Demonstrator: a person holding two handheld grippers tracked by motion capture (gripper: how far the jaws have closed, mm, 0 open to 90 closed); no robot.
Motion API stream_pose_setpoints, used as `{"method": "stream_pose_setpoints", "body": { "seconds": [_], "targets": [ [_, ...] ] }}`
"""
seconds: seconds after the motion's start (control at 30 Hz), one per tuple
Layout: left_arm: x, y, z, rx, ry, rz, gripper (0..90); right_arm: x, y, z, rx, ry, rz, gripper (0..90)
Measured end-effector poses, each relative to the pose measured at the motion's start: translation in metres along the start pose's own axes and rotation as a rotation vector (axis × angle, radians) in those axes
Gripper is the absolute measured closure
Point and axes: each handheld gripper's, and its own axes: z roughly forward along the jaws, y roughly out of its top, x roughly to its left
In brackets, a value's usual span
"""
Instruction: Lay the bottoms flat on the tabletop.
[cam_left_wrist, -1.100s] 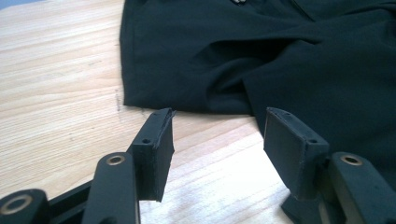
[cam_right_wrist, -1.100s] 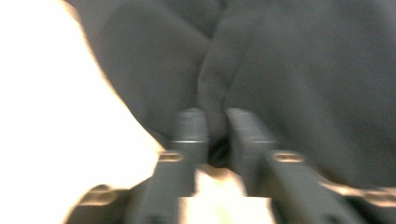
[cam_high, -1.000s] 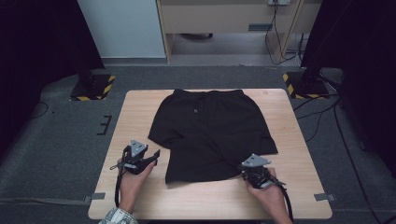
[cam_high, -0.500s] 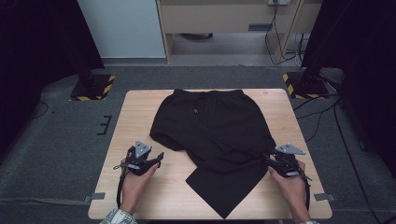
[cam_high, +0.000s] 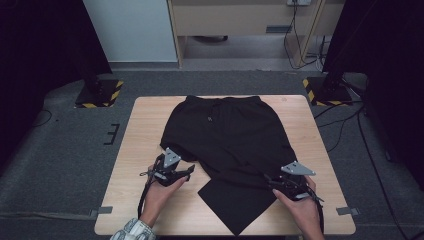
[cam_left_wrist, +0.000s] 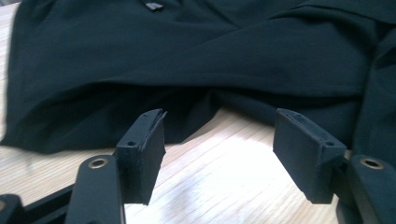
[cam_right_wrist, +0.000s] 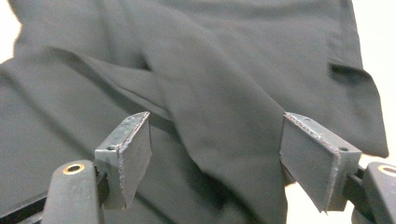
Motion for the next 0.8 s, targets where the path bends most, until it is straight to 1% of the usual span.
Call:
{"method": "stream_pose_setpoints", "body": {
  "seconds": [0.03, 0.1, 0.13, 0.17, 0.23, 0.3, 0.33, 0.37, 0.43, 0.47, 0.5, 0.53, 0.6, 0.63, 0.67, 0.7, 0.73, 0.77, 0.8],
  "targets": [
    [-0.001, 0.001, 0.001, 0.0, -0.023, -0.014, 31.0, 0.008, 0.001, 0.001, -0.002, 0.054, -0.016, 21.1],
    [0.0, 0.002, 0.001, -0.015, -0.062, -0.043, 28.2, 0.015, 0.0, 0.005, 0.015, 0.082, -0.04, 20.8],
    [-0.001, 0.002, 0.002, -0.016, -0.061, -0.042, 27.5, 0.019, -0.001, 0.007, 0.021, 0.094, -0.058, 20.8],
    [-0.001, 0.003, 0.002, -0.009, -0.053, -0.033, 27.1, 0.023, -0.001, 0.009, 0.027, 0.106, -0.064, 21.6],
    [-0.001, 0.006, 0.002, -0.012, -0.056, -0.036, 25.5, 0.03, -0.002, 0.012, 0.034, 0.131, -0.088, 23.4],
    [-0.003, 0.009, 0.005, -0.019, -0.062, -0.052, 23.9, 0.035, -0.002, 0.013, 0.027, 0.148, -0.097, 26.8],
    [-0.005, 0.01, 0.007, -0.015, -0.064, -0.055, 23.3, 0.037, -0.003, 0.014, 0.024, 0.153, -0.094, 27.2],
    [-0.007, 0.012, 0.009, -0.01, -0.068, -0.058, 23.0, 0.039, -0.004, 0.015, 0.034, 0.162, -0.104, 26.6],
    [-0.014, 0.015, 0.012, -0.003, -0.052, -0.041, 21.6, 0.042, -0.008, 0.02, 0.062, 0.154, -0.123, 26.1],
    [-0.018, 0.016, 0.014, 0.0, -0.052, -0.035, 21.6, 0.043, -0.011, 0.022, 0.077, 0.153, -0.121, 26.0],
    [-0.018, 0.016, 0.014, 0.0, -0.052, -0.035, 21.1, 0.044, -0.012, 0.025, 0.094, 0.148, -0.123, 25.6],
    [-0.022, 0.019, 0.019, 0.005, -0.058, -0.028, 19.9, 0.045, -0.013, 0.028, 0.102, 0.138, -0.136, 26.9],
    [-0.024, 0.021, 0.022, 0.003, -0.057, -0.027, 18.7, 0.046, -0.014, 0.03, 0.107, 0.126, -0.147, 28.0],
    [-0.026, 0.023, 0.024, -0.014, -0.066, -0.029, 18.7, 0.046, -0.014, 0.03, 0.107, 0.126, -0.147, 28.0],
    [-0.027, 0.026, 0.027, -0.028, -0.077, -0.02, 18.7, 0.046, -0.014, 0.032, 0.099, 0.127, -0.142, 31.5],
    [-0.029, 0.029, 0.031, -0.03, -0.08, -0.011, 18.7, 0.044, -0.014, 0.033, 0.088, 0.152, -0.128, 39.7],
    [-0.031, 0.032, 0.035, -0.028, -0.085, -0.003, 18.7, 0.044, -0.014, 0.033, 0.082, 0.158, -0.123, 44.5],
    [-0.032, 0.033, 0.038, -0.022, -0.083, 0.006, 18.5, 0.043, -0.014, 0.033, 0.076, 0.162, -0.126, 51.8],
    [-0.032, 0.033, 0.038, -0.022, -0.083, 0.006, 17.9, 0.043, -0.014, 0.033, 0.076, 0.162, -0.126, 51.8]
  ]
}}
